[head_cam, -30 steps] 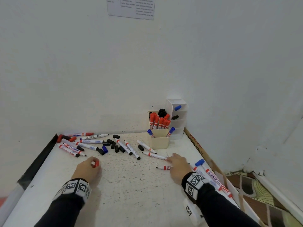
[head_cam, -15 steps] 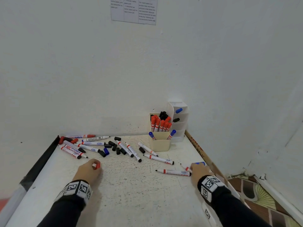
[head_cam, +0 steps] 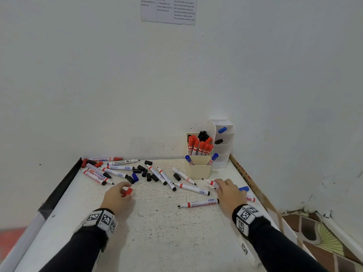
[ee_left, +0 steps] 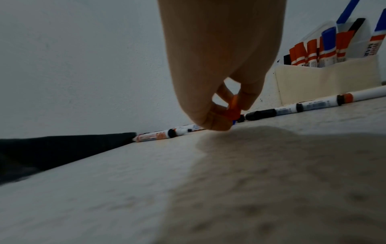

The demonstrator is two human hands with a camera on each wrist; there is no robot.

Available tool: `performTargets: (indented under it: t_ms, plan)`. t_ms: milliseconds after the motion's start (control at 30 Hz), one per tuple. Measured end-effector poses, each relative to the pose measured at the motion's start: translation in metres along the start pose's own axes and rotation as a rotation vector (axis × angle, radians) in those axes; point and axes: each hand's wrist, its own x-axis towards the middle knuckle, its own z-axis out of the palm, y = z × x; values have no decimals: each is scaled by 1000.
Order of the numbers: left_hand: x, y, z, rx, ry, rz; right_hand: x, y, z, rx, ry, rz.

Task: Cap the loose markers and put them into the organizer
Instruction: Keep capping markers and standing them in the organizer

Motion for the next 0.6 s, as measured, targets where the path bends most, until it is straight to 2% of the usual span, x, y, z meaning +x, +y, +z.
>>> performTargets:
  t_ms: [100, 200, 367, 500, 600]
  plan:
    - [-9, 16, 8, -24, -8, 115, -2, 7, -2, 78, -39, -55]
    - [-25, 42, 27, -62, -78, 229, -11, 8, -11, 266, -91, -120]
    - [-52, 89, 70, -91, -219, 379, -29, 1, -24, 236, -180, -348]
    - [-60, 99, 88, -82, -204, 407, -37, 5, -27, 180, -179, -372]
    - [-61, 96, 91, -97, -137, 378, -41, 14, -28, 125, -182, -404]
